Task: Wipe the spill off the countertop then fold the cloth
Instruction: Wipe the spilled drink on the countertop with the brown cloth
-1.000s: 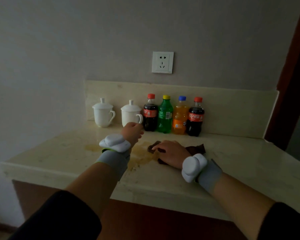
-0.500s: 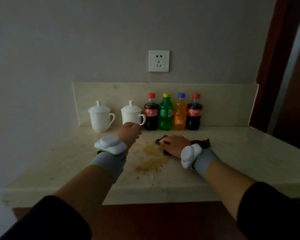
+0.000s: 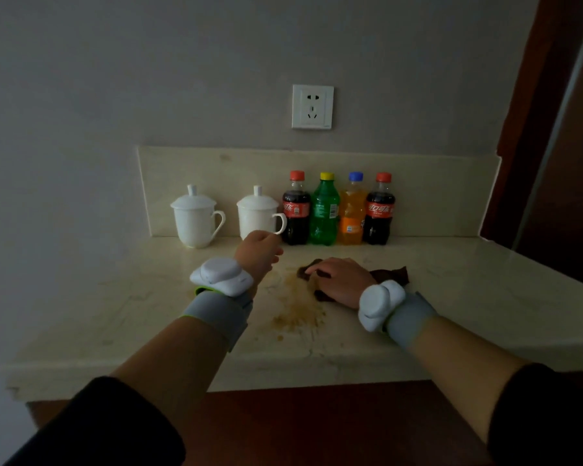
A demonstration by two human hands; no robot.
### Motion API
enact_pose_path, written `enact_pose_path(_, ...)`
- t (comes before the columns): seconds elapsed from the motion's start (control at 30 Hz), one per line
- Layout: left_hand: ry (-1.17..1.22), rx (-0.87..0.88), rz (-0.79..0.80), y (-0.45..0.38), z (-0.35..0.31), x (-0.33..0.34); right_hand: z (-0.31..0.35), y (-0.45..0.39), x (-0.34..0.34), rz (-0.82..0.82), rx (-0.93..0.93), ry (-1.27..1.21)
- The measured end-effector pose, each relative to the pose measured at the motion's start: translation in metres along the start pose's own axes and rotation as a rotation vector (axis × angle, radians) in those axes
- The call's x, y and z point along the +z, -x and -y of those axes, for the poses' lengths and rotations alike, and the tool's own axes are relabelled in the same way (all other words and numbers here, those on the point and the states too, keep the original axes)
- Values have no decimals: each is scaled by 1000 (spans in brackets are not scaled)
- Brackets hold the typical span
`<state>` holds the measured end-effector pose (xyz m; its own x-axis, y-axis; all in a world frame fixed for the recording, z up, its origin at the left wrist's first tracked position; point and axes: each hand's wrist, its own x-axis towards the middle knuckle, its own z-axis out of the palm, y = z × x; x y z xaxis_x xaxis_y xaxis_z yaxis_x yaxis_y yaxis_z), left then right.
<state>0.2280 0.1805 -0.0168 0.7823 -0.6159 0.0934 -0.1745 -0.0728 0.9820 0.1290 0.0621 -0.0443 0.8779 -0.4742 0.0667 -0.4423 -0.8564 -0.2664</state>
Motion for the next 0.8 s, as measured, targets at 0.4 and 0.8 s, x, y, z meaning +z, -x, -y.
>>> enact_pose_path(0.4,102,-114,-111,4,-2,-9,4,28,18,-73,-133,-10)
enact_pose_path(0.8,76,-42,-196,10,3,-20,13,-27,4,46,-46,108)
